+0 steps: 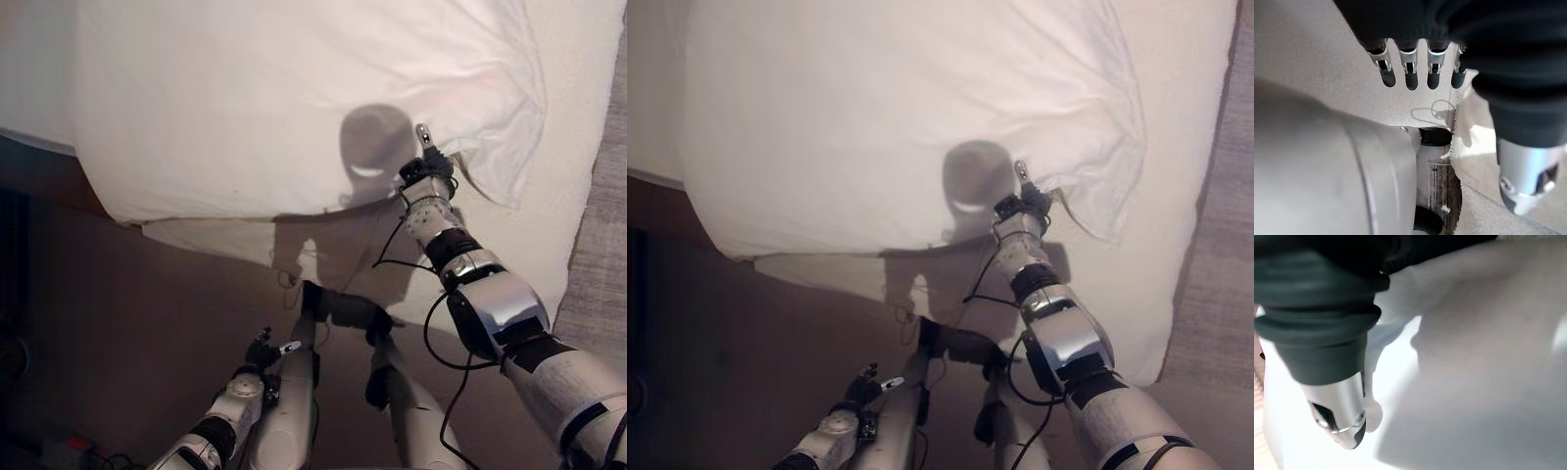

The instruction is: Make the bed

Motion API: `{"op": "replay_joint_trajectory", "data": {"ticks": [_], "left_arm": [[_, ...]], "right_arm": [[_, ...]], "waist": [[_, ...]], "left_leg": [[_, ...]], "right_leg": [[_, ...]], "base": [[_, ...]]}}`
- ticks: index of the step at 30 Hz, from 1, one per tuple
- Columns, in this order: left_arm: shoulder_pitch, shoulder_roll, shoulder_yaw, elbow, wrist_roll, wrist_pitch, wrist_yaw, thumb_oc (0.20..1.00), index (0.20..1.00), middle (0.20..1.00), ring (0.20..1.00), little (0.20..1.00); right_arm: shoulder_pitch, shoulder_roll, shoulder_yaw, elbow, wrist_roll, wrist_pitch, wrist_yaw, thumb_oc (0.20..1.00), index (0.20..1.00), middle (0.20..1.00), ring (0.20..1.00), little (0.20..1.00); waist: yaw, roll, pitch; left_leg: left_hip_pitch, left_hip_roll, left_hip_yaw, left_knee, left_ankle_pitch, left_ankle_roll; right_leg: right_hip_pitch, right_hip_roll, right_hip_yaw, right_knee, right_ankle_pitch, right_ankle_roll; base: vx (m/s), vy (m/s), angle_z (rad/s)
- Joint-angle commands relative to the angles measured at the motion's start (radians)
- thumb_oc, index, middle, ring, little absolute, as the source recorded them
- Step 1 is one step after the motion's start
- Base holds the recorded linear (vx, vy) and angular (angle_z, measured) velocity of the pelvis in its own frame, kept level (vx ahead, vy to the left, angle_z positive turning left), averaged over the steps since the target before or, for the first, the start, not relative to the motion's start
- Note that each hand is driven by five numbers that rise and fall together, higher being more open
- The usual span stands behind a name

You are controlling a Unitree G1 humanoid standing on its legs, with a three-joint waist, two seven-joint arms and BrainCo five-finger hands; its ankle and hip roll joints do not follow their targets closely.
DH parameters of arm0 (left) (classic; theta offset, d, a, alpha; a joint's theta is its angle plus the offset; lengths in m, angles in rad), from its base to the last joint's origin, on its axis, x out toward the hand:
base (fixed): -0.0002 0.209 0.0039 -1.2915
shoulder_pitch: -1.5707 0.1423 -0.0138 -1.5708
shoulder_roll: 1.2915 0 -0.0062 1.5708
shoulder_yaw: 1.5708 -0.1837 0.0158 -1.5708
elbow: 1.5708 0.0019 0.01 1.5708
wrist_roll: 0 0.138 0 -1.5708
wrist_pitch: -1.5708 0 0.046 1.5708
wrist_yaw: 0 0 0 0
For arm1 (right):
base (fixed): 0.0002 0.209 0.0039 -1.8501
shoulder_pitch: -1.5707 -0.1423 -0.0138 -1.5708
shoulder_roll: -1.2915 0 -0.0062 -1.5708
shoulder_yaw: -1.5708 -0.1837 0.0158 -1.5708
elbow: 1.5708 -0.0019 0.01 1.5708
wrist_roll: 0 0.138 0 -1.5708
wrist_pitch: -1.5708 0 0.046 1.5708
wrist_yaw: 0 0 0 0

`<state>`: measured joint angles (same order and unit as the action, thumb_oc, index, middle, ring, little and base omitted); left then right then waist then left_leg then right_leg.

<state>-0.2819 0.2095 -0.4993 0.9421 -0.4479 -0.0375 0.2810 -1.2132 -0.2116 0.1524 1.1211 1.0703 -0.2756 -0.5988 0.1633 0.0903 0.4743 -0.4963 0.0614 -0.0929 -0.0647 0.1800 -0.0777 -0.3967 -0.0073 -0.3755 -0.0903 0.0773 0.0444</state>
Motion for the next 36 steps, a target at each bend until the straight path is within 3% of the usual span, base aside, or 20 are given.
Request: {"op": "replay_joint_trajectory", "data": {"ticks": [1,4,5,6,7,14,20,21,26,29,34,36], "left_arm": [[-0.032,0.010,-0.066,-0.031,-0.008,-0.019,0.024,1.000,1.000,1.000,1.000,1.000],[-0.036,0.012,-0.073,-0.041,-0.015,-0.023,0.016,1.000,1.000,1.000,1.000,1.000],[-0.038,0.010,-0.071,-0.038,-0.018,-0.023,0.013,1.000,1.000,1.000,1.000,1.000],[-0.040,0.009,-0.068,-0.034,-0.018,-0.024,0.011,1.000,1.000,1.000,1.000,1.000],[-0.041,0.005,-0.065,-0.030,-0.022,-0.026,0.009,1.000,1.000,1.000,1.000,1.000],[-0.019,0.001,-0.053,-0.083,-0.072,-0.043,-0.023,1.000,1.000,1.000,1.000,1.000],[0.063,0.056,-0.072,-0.355,-0.190,-0.058,-0.120,1.000,1.000,1.000,1.000,1.000],[0.085,0.076,-0.071,-0.459,-0.281,-0.058,-0.163,1.000,1.000,1.000,1.000,1.000],[0.083,0.125,-0.091,-0.665,-0.457,-0.052,-0.216,1.000,1.000,1.000,1.000,1.000],[0.013,0.172,-0.122,-0.820,-0.572,-0.049,-0.233,1.000,1.000,1.000,1.000,1.000],[-0.091,0.165,-0.178,-0.858,-0.684,-0.051,-0.215,1.000,1.000,1.000,1.000,1.000],[-0.129,0.137,-0.214,-0.815,-0.767,-0.023,-0.207,1.000,1.000,1.000,1.000,1.000]], "right_arm": [[-0.108,-0.046,0.017,0.018,-0.043,0.031,0.019,1.000,1.000,1.000,1.000,1.000],[-0.105,-0.072,0.027,0.017,-0.040,0.041,0.049,1.000,1.000,1.000,1.000,1.000],[-0.097,-0.072,0.024,0.004,-0.030,0.035,0.061,0.448,0.448,0.448,0.448,0.448],[-0.088,-0.076,0.026,-0.007,-0.029,0.032,0.074,0.256,0.256,0.256,0.256,0.256],[-0.072,-0.074,0.026,-0.035,-0.021,0.019,0.083,0.200,0.200,0.200,0.200,0.200],[0.037,-0.040,0.012,-0.244,0.036,-0.075,0.174,0.200,0.200,0.200,0.200,0.200],[0.103,-0.091,-0.023,-0.452,0.029,-0.148,0.206,0.200,0.200,0.200,0.200,0.200],[0.104,-0.119,-0.032,-0.491,0.012,-0.155,0.203,0.200,0.200,0.200,0.200,0.200],[0.095,-0.145,-0.022,-0.517,-0.017,-0.141,0.185,0.200,0.200,0.200,0.200,0.200],[0.096,-0.154,0.015,-0.522,-0.054,-0.100,0.182,0.200,0.200,0.200,0.200,0.200],[0.104,-0.142,0.060,-0.515,-0.066,-0.050,0.199,0.200,0.200,0.200,0.200,0.200],[0.109,-0.118,0.080,-0.511,-0.056,-0.035,0.210,0.200,0.200,0.200,0.200,0.200]], "waist": [[0.028,-0.021,0.046],[0.034,-0.015,0.046],[0.034,-0.015,0.046],[0.034,-0.016,0.046],[0.032,-0.016,0.046],[0.012,-0.020,0.046],[-0.012,-0.017,0.032],[-0.022,-0.014,0.013],[-0.043,-0.016,-0.016],[-0.069,-0.023,-0.043],[-0.097,-0.037,-0.061],[-0.111,-0.046,-0.071]], "left_leg": [[0.003,-0.098,0.026,-0.023,-0.028,0.003],[-0.015,-0.102,0.019,-0.023,-0.025,0.001],[-0.020,-0.103,0.016,-0.023,-0.024,0.000],[-0.022,-0.105,0.014,-0.023,-0.024,0.000],[-0.021,-0.106,0.014,-0.023,-0.024,-0.001],[0.024,-0.111,0.025,-0.023,-0.034,0.003],[0.112,-0.113,0.053,-0.023,-0.057,0.012],[0.136,-0.114,0.065,-0.023,-0.065,0.015],[0.184,-0.112,0.091,-0.022,-0.078,0.028],[0.228,-0.111,0.114,-0.018,-0.098,0.042],[0.258,-0.110,0.130,-0.018,-0.099,0.052],[0.270,-0.108,0.135,-0.017,-0.101,0.055]], "right_leg": [[-0.030,-0.086,0.093,0.039,0.035,0.088],[-0.042,-0.091,0.077,0.040,0.035,0.091],[-0.044,-0.093,0.075,0.040,0.035,0.091],[-0.045,-0.094,0.074,0.039,0.036,0.091],[-0.044,-0.095,0.072,0.041,0.034,0.091],[-0.009,-0.105,0.081,0.046,0.033,0.094],[0.056,-0.113,0.107,0.043,0.033,0.102],[0.069,-0.114,0.121,0.042,0.032,0.105],[0.090,-0.116,0.155,0.044,0.032,0.106],[0.110,-0.111,0.187,0.053,0.023,0.105],[0.121,-0.104,0.212,0.058,0.023,0.101],[0.128,-0.100,0.221,0.059,0.023,0.100]], "base": [[0.01,0.009,0.09],[0.01,0.013,0.14],[0.01,0.015,0.16],[0.02,0.016,0.15],[0.02,0.019,0.09],[0.01,0.048,0.03],[0.00,0.078,-0.01],[-0.01,0.064,-0.05],[-0.01,0.072,-0.08],[-0.01,0.036,-0.29],[-0.02,0.017,-0.23],[-0.03,-0.011,-0.10]]}}
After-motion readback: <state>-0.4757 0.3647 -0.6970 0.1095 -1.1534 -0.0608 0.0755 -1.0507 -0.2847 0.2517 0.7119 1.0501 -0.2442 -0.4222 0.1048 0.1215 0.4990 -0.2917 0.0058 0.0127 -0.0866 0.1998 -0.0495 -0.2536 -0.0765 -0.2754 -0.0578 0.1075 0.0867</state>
